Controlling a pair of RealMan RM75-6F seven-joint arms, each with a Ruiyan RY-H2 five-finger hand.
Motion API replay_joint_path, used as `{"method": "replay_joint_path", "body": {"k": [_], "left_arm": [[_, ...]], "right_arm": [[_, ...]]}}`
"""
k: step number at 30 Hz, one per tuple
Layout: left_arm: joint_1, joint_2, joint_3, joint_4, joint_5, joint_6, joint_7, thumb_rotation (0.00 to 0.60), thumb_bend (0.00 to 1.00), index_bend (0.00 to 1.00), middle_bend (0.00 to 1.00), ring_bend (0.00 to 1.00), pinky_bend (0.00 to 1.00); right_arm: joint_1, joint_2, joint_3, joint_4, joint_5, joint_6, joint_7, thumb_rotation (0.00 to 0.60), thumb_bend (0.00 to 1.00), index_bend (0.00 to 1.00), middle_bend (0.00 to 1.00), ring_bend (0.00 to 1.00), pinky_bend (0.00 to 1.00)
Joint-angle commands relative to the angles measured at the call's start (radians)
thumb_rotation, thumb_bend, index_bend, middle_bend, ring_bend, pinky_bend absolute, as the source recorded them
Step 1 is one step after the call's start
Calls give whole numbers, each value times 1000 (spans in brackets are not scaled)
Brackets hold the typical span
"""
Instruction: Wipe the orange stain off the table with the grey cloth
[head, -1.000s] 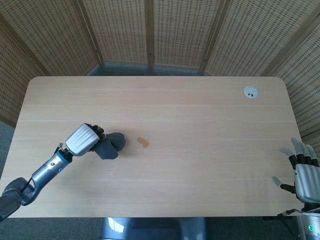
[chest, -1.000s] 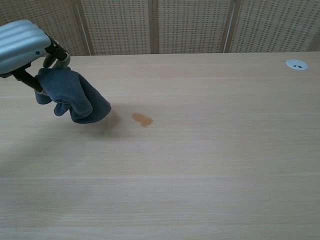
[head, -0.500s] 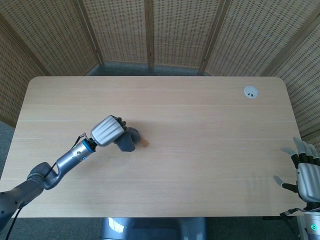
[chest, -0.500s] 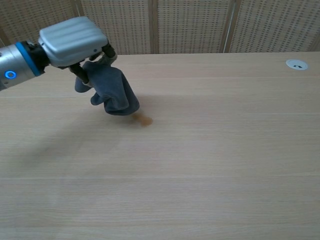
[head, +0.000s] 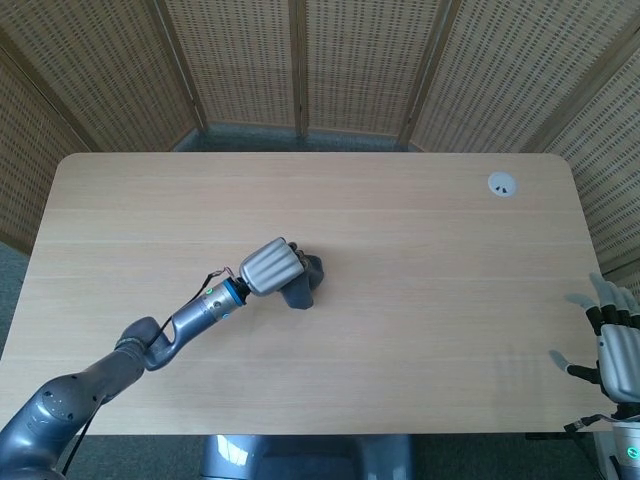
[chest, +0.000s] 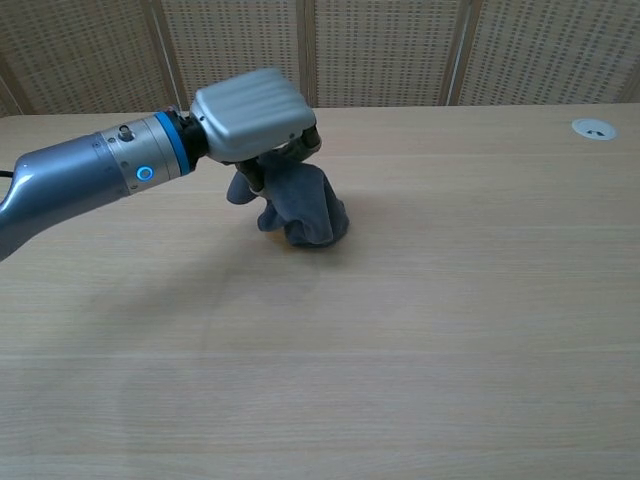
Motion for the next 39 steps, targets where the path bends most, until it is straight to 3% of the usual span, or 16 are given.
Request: {"method": "replay_joint_path", "body": {"k": [1,8,22,31,39], "left_arm": [[0,-17,8,14,-11,-14,2,600,151,758,700,671,911],[15,-10,20,-30,-46,-72,48,600,152,758,700,671,910],[91,101,67,-123,-81,-82,84,600,152,757,699,668,910],[153,151,110,-96,-94,-87,66,600,151,757,699,666,910],[152,126,98,-53,-112,-105,48,600,151,756,698,665,910]], "right_arm": [[0,1,-2,0,-5,-1,2,600,0,241,0,0,0],[1,-1,-3,1,-6,-1,-2,600,0,241,0,0,0],[4,-12,-5,3,-3,-2,-28,600,0,242,0,0,0],[4,-16,-7,0,-6,1,-40,600,0,241,0,0,0],[6,-15,-6,1,-2,-4,-37,600,0,242,0,0,0]]}}
